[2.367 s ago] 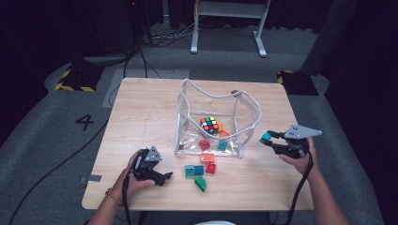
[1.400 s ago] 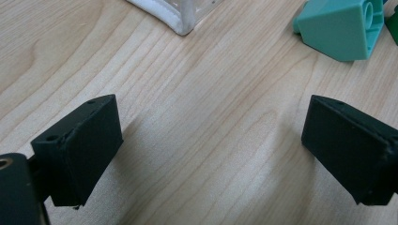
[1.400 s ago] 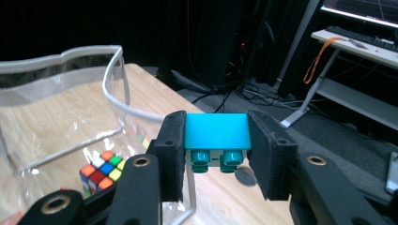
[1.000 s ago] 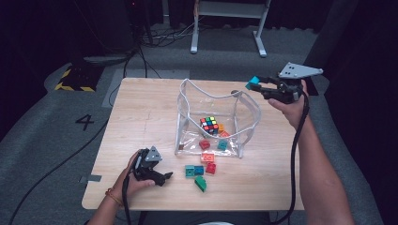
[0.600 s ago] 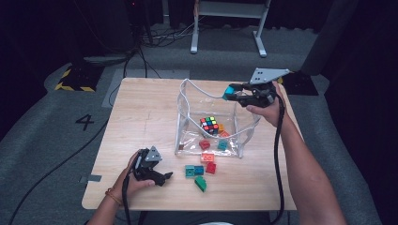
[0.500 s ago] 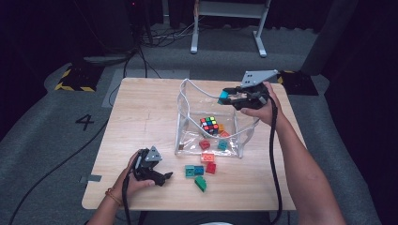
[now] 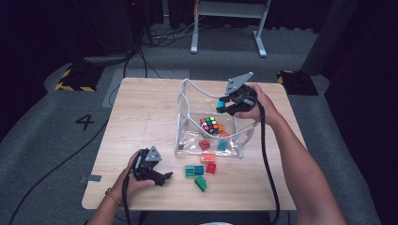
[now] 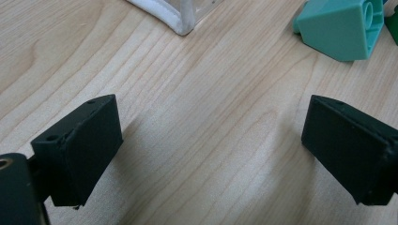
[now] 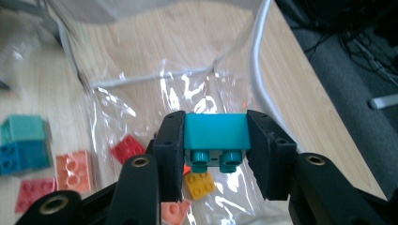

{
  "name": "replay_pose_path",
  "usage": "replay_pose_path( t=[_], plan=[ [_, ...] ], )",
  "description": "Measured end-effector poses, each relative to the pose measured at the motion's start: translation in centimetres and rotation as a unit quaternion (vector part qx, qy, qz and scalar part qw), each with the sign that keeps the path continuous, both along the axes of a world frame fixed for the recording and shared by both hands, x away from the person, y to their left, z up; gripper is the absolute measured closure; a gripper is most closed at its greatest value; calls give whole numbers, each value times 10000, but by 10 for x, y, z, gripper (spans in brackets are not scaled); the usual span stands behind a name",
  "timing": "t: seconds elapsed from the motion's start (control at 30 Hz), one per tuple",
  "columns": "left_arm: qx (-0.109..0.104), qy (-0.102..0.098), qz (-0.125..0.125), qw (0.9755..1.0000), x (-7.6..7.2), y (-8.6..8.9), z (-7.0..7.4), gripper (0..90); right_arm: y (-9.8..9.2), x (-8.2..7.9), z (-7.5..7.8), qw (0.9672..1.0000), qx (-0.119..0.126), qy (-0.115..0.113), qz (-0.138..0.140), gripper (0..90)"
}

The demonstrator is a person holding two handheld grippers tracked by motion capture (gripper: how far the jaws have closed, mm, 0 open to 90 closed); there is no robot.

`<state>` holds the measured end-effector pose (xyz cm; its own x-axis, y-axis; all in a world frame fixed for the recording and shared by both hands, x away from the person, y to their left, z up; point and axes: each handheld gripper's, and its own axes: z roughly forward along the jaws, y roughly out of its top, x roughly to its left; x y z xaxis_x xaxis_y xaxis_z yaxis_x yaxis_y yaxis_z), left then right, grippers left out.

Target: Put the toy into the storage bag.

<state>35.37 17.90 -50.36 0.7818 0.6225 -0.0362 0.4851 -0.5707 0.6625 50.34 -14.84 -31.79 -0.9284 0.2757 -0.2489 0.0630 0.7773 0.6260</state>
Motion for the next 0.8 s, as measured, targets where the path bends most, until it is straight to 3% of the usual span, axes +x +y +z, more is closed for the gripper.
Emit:
replay_pose_path(
  t=[0.1, 0.13, 0.23, 0.27, 0.53, 0.63, 0.67, 0.8],
  plan=[
    [-12, 1, 10, 10000, 0, 0, 0, 55, 0, 3, -3, 9996, -228, 125, -53, 594],
    [-28, 4, 18, 10000, 0, 0, 0, 55, -1, 6, -6, 9990, -414, 138, -75, 594],
    [-28, 5, 18, 10000, 0, 0, 0, 55, -1, 9, -9, 9983, -572, 129, -48, 594],
    [-26, 4, 16, 10000, 0, 0, 0, 55, -1, 10, -10, 9968, -763, 228, -110, 594],
    [-28, 4, 17, 10000, 0, 0, 0, 55, -5, 16, -20, 9924, -1159, 304, -271, 593],
    [-29, 5, 19, 10000, 0, 0, 0, 55, -8, 17, -21, 9902, -1329, 322, -298, 593],
    [-29, 6, 18, 10000, 0, 0, 0, 55, -11, 18, -22, 9879, -1465, 332, -377, 593],
    [-27, 4, 17, 10000, 0, 0, 0, 55, -19, 18, -23, 9868, -1510, 377, -445, 593]
  ],
)
